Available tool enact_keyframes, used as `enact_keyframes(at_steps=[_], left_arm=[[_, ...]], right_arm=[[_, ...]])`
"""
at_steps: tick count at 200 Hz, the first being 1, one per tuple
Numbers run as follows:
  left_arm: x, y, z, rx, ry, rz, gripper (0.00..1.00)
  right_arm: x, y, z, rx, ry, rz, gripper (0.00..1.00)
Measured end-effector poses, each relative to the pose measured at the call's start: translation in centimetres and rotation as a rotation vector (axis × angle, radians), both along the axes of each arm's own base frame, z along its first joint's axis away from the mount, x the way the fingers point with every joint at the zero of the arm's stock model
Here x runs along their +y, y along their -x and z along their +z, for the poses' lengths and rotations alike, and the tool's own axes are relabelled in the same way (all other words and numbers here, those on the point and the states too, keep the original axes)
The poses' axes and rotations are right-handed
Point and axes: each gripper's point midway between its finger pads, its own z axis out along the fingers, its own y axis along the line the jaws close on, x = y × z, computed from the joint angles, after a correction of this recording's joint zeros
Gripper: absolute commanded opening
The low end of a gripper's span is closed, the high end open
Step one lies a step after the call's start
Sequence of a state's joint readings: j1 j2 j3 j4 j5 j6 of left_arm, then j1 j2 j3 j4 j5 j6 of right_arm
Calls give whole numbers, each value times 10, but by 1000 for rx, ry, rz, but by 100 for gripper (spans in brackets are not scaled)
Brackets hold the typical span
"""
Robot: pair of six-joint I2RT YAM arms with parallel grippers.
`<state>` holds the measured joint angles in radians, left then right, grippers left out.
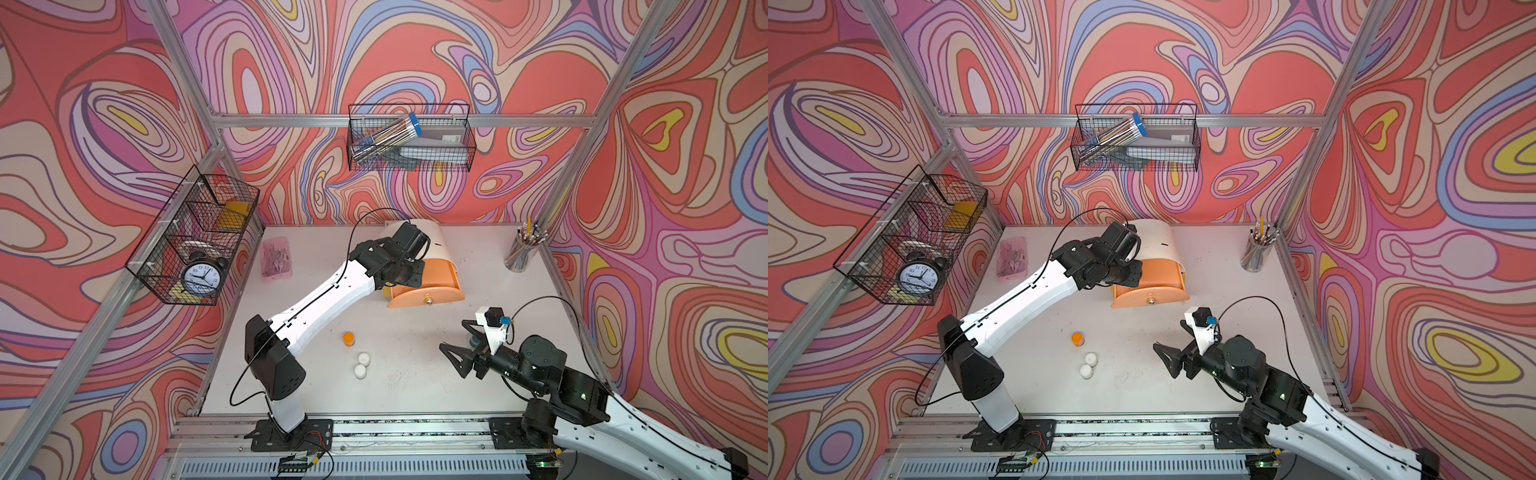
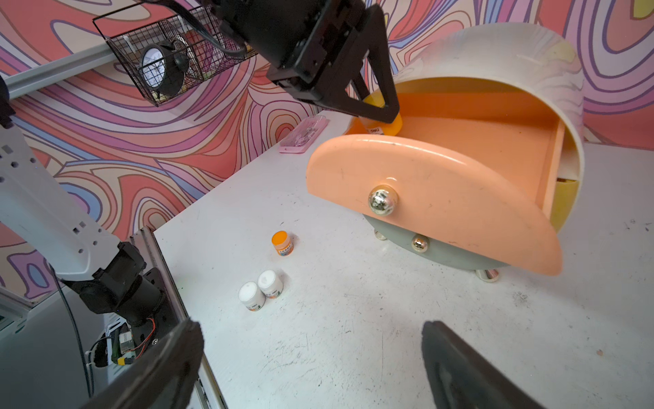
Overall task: Put the paint cans in the drawer according to color
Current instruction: Place the paint can in the drawer, then pick up the paint can at the center of the board.
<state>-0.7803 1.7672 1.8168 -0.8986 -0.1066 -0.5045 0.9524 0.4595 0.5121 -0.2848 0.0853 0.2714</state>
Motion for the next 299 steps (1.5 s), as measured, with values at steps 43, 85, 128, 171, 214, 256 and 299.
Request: enact_keyframes(at_steps=[43,85,128,171,214,256,299], left_arm=[[0,-5,-13,11,-36,10,59],[8,-2,3,-21,-36,16,61],[78,41,59,-155,-17,103,73],[156,97,-13,-50,-123,232,80],[182,121,-117,138,-253,294,80],[169,109,-167,194,-239,314,80],[163,87,-202,231,-249,348,70]], right_arm=[[-2,1,2,-3,-9,-2,98],[-2,1,1,-1,-6,-4,98],[6,-4,-13,32,41,-1,98],[25,-3,-37,92,107,68,98],[43,10,-55,122,167,158,98],[47,16,-54,108,175,180,98],[48,13,-56,107,194,169,98]])
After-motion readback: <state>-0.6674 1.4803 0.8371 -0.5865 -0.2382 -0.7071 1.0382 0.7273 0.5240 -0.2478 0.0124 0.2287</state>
